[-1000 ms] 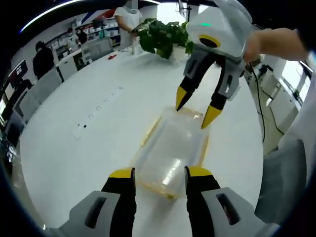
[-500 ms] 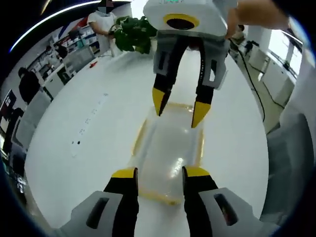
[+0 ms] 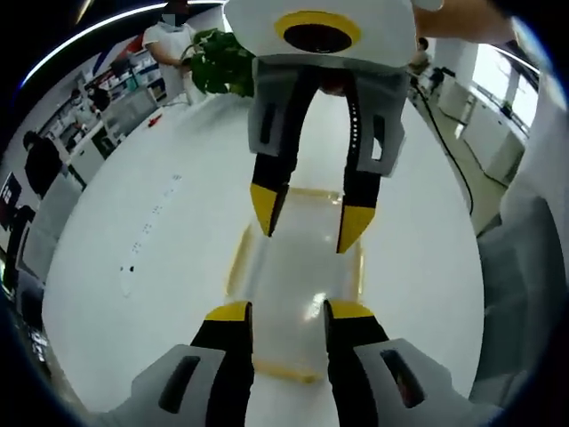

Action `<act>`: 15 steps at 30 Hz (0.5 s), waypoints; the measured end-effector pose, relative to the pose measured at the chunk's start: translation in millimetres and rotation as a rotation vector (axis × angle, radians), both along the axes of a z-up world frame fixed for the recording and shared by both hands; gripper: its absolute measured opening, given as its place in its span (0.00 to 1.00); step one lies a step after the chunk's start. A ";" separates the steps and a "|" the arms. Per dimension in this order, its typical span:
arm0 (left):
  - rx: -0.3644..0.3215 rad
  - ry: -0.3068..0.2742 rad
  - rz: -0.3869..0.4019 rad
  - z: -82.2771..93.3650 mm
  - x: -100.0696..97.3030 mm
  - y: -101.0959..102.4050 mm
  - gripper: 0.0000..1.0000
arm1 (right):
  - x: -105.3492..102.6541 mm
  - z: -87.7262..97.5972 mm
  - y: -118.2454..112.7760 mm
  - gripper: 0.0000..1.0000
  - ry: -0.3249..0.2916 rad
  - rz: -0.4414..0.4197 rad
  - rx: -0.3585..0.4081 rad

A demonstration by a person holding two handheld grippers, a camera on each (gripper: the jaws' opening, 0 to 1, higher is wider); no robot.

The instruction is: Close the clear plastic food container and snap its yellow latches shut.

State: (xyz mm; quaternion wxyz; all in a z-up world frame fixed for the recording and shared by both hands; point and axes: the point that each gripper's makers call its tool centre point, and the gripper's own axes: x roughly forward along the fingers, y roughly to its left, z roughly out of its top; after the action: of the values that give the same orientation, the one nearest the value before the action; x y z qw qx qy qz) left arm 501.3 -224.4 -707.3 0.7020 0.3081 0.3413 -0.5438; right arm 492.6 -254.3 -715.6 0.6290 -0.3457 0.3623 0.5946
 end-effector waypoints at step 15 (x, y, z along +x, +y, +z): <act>-0.029 0.009 -0.001 -1.6 1.1 -9.6 0.34 | 6.1 -1.6 11.3 0.31 0.006 0.008 0.013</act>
State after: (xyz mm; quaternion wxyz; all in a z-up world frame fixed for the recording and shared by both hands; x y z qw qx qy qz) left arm 502.4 -234.1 -709.0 0.7047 0.2956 0.3361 -0.5505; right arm 498.7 -243.0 -717.1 0.6278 -0.3413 0.3588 0.6006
